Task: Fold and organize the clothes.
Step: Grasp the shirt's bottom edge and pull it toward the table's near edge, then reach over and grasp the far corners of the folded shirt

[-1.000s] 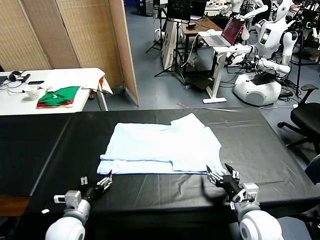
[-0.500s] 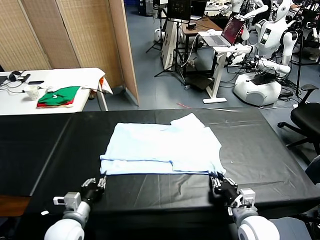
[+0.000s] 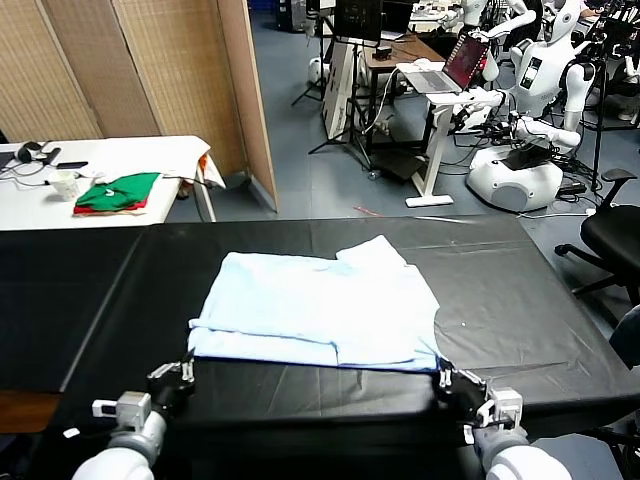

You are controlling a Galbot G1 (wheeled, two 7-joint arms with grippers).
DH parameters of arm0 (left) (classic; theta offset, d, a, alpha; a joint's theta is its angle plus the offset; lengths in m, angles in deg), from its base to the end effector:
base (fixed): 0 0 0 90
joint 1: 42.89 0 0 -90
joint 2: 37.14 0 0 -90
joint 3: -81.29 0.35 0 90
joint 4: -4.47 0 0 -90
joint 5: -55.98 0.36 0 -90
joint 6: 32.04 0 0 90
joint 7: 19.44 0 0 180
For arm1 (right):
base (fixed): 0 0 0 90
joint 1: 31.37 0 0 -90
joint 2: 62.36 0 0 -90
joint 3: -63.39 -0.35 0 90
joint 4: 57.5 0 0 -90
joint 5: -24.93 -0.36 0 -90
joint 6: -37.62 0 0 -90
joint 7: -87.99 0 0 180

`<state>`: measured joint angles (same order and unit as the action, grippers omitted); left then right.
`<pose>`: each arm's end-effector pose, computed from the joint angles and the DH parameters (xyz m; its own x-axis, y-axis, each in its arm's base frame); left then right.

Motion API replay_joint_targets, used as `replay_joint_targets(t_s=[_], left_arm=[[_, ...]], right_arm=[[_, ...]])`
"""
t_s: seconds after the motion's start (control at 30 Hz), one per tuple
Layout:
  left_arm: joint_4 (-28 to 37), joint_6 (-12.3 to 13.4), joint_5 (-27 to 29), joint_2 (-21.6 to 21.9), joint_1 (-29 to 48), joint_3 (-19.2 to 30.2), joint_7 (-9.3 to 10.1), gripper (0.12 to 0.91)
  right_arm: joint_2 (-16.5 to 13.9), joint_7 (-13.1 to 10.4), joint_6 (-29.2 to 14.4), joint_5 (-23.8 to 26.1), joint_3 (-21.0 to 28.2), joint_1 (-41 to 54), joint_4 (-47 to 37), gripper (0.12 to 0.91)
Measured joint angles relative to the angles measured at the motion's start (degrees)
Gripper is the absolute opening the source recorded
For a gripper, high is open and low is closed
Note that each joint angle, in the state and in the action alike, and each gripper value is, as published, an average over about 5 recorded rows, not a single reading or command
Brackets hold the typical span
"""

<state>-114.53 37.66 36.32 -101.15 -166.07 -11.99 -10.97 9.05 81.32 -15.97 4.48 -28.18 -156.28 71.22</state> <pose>0.1811 0.0931 -0.2974 -0.9079 -0.0177 0.4189 0.0409 0.9906 0.1304 0.1639 -0.0471 -0.2557 -0.8250 -0.0781 0.5597 -0.0870 0.9962 0.0109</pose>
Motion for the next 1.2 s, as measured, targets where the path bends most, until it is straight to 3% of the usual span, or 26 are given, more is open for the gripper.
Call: replay_joint_targets(t_s=[0.3,0.37,0.47,0.57,0.67,0.77,0.83,0.93,1.1,1.2], left_arm=[[-4.8,-1.1,4.2,-1.0,-7.5,-2.8,0.65,0.149],[-5.6,-1.1,4.6,-1.4,-9.1,-3.6,0.62,0.149],[-6.5,-1.2,4.8,-2.0,-11.2,-4.5,0.62,0.155],[-7.5,-1.8,5.8,-2.5,-13.0,-5.3,0.64,0.245],[-8.6,-3.2,6.5,-2.9,-14.3,-5.8,0.98,0.42],[-9.4,-4.8,6.2,-3.1,-15.0,-6.3,1.64,0.609],[-9.7,-5.7,5.6,-2.9,-15.4,-6.6,1.84,0.741],[-10.3,-6.5,4.4,-2.5,-16.0,-7.4,1.67,0.869],[-11.8,-5.1,-0.5,-1.1,-15.0,-10.0,-1.57,0.906],[-11.5,-5.7,-4.7,0.5,-12.1,-11.2,-2.22,0.907]], right_arm=[[-0.1,0.0,0.8,0.2,1.1,-2.2,2.9,0.144],[-0.3,0.2,1.4,0.1,1.0,-2.6,3.7,0.184],[-0.5,0.6,2.4,-0.1,0.6,-3.4,5.3,0.335],[-0.6,0.9,3.1,-0.1,0.2,-4.4,7.1,0.525],[-0.6,1.1,3.1,-0.2,-0.2,-5.1,8.5,0.714],[-0.7,1.3,2.8,-1.0,-0.6,-4.9,9.4,0.856],[-1.1,1.6,2.6,-2.0,-1.2,-4.2,9.8,0.894],[-2.0,2.0,1.6,-3.5,-1.7,-2.1,9.6,0.905],[-4.6,0.8,0.9,-6.3,-0.5,4.8,6.4,0.907],[-6.4,-0.9,1.5,-8.9,1.4,11.0,2.6,0.907]])
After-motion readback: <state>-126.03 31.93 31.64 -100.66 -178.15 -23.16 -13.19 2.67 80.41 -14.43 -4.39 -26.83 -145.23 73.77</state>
